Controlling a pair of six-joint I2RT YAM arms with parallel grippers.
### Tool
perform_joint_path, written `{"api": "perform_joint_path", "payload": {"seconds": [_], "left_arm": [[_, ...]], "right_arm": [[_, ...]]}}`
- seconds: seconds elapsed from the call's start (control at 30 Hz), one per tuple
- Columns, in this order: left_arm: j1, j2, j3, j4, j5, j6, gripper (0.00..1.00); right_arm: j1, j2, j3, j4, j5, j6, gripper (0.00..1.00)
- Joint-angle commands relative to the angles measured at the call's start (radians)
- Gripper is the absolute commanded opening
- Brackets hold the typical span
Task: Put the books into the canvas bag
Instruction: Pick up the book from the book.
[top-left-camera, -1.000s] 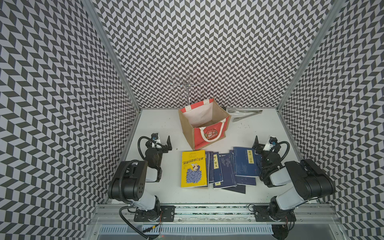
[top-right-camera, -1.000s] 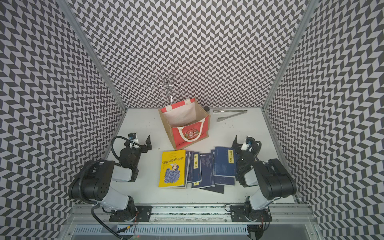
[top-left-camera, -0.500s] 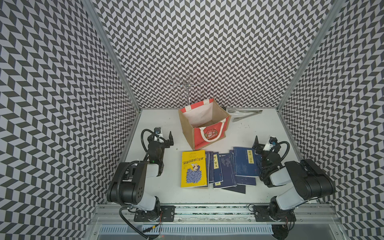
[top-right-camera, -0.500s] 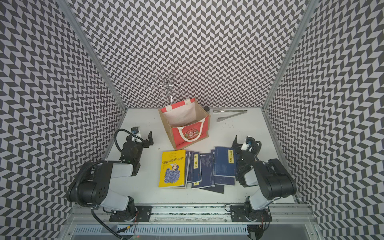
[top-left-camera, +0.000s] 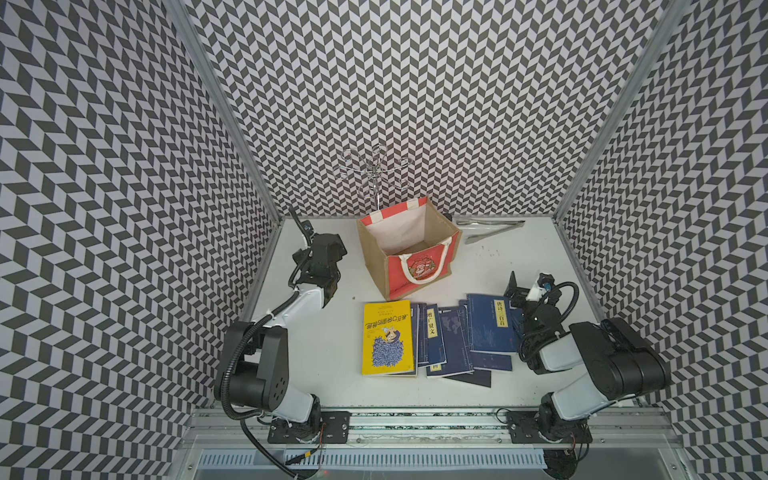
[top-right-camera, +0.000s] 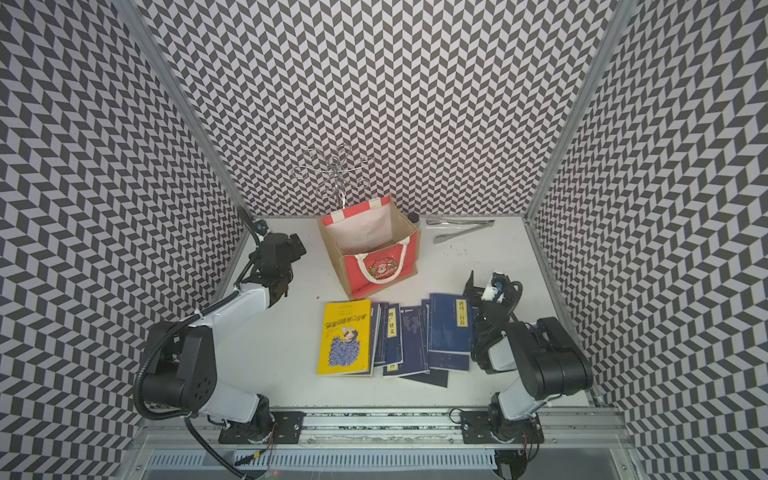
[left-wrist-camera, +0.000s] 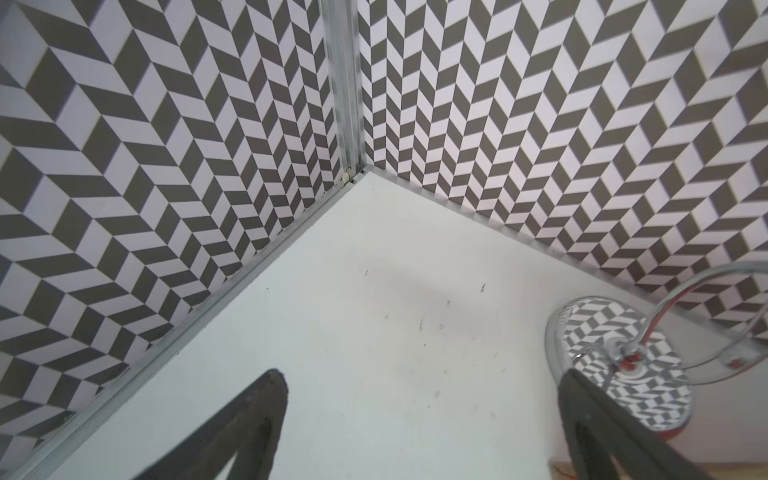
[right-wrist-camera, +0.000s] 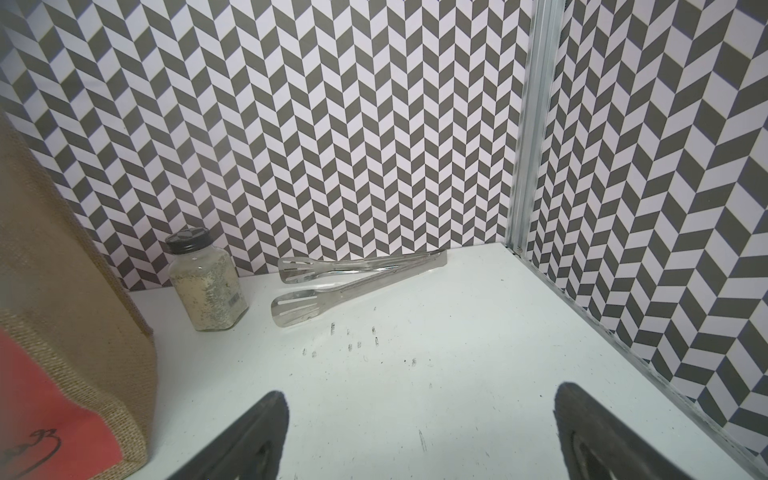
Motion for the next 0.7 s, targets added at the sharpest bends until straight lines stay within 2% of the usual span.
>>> {"api": "perform_joint_path", "payload": {"seconds": [0.0,0.1,0.2,0.33,0.47,0.67], "left_arm": [[-0.052,-0.005,0.142,-0.437,-0.105,-0.216,1.0],[-0.059,-0.023,0.233,-0.617,-0.041,-0.282,1.0],[-0.061,-0.075,0.23,-0.681,0.051,-0.283,1.0],[-0.062,-0.189,0.117,-0.658,0.202,-0.246,1.0],[-0.088,-0.287,-0.008,-0.62,0.308,-0.22,0.99],[-0.167,-0.406,-0.178,-0.58,0.38,-0.242,1.0]], "right_arm": [[-0.003,0.01,0.017,0.008,-0.005,-0.001,0.99],[-0.021,0.005,0.031,-0.024,-0.046,0.007,0.99],[-0.029,0.003,0.034,-0.032,-0.064,0.012,0.99],[-0.033,0.002,0.031,-0.03,-0.064,0.017,0.99],[-0.056,-0.003,0.041,-0.067,-0.112,0.027,0.99],[-0.039,-0.053,0.041,-0.11,-0.142,-0.011,0.99]]}}
